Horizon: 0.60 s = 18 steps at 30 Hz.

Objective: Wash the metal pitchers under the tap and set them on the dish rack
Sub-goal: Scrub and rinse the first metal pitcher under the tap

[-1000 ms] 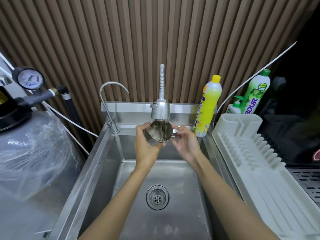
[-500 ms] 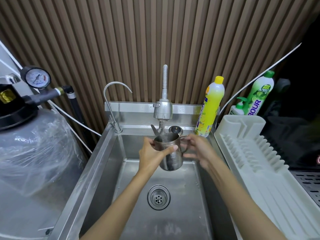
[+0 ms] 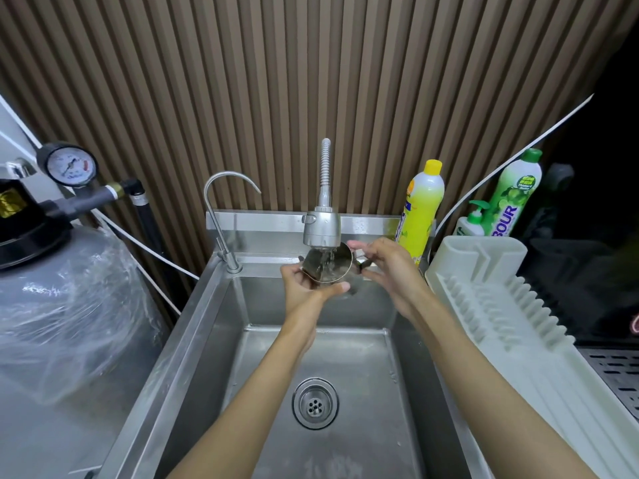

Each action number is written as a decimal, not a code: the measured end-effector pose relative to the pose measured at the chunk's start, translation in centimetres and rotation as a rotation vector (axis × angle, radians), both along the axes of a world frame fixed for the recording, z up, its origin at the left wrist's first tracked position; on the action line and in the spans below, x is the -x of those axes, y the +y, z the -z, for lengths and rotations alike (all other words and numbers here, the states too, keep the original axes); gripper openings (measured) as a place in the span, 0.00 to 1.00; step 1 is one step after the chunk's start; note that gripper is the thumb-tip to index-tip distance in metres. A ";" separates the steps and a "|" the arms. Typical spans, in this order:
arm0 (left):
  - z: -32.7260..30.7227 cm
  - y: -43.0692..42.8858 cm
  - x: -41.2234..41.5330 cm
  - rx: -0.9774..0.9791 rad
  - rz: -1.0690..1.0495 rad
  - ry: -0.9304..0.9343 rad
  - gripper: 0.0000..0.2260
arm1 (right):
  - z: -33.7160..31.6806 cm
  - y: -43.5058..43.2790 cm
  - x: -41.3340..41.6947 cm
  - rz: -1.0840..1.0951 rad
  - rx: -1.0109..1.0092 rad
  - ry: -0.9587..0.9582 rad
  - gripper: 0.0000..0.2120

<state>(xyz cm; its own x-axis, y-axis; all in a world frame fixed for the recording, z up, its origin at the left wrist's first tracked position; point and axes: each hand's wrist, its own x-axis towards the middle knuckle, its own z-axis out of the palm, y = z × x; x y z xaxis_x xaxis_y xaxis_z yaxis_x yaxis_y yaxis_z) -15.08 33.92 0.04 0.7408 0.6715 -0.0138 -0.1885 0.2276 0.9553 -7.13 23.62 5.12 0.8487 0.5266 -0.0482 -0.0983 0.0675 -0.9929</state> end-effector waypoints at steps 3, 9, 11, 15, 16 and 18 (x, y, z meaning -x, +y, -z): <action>-0.2 0.7 0.6 -0.161 -0.083 -0.013 0.30 | 1.7 1.0 -0.3 -0.072 -0.171 0.168 0.12; -0.1 1.6 2.5 -0.585 -0.049 0.016 0.31 | 5.2 2.1 1.1 -0.068 -0.454 0.485 0.15; 0.3 1.5 3.0 -0.681 -0.043 0.036 0.31 | 5.8 1.8 1.5 -0.053 -0.487 0.514 0.15; 0.7 0.7 3.7 -0.657 -0.074 0.083 0.32 | 5.5 0.8 1.6 -0.063 -0.320 0.368 0.12; 0.8 0.5 3.8 -0.619 -0.102 0.105 0.31 | 5.2 0.5 1.4 -0.072 -0.230 0.291 0.12; 1.0 0.1 3.7 -0.525 -0.148 0.163 0.29 | 4.3 -0.2 1.1 -0.080 -0.057 0.161 0.10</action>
